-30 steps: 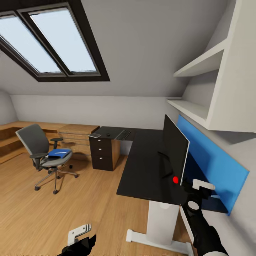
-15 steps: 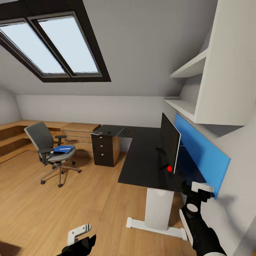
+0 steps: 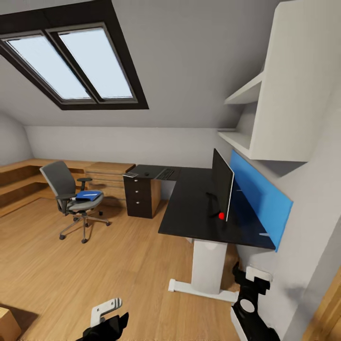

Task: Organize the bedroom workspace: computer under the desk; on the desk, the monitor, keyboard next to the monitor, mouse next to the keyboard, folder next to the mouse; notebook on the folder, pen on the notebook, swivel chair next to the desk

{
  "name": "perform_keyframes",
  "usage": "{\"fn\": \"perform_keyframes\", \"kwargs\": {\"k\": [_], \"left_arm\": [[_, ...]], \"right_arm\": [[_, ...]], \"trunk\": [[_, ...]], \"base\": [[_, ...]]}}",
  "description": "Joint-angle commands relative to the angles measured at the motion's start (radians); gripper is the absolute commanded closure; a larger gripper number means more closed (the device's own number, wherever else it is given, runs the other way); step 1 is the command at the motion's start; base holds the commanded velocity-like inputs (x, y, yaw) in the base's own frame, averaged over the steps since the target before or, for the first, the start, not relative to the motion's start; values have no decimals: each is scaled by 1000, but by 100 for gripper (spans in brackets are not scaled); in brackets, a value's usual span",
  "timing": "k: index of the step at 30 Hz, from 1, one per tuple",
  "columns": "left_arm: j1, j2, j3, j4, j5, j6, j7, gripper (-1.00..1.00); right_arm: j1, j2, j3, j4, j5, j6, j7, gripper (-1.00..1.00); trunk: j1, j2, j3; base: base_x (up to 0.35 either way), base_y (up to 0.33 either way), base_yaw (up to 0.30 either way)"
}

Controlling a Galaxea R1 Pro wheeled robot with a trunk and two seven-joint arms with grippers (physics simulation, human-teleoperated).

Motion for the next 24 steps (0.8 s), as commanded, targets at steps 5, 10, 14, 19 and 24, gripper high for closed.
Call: {"fn": "perform_keyframes", "kwargs": {"k": [5,10,14,19,24], "left_arm": [[0,1,4,0,10,2,7,-100],[0,8,13,8,9,2,9,-100],[0,11,35,86,9,1,9,-100],[0,13,64,280,6,-141,5,-100],[0,42,64,386,6,-189,4,-100]], "right_arm": [[2,6,-5,136,9,-102,-3,-100],[2,7,-6,247,9,-182,-2,-100],[3,2,-8,361,9,-264,-1,-100],[3,-42,-11,441,-27,-300,2,-100],[3,-58,-10,461,-40,-302,6,-100]], "trunk": [[0,-1,-1],[0,-1,-1],[-15,27,11],[-34,62,27],[-54,97,43]], "base": [[-18,0,0],[-3,0,0],[0,0,0],[0,0,0],[0,0,0]]}}
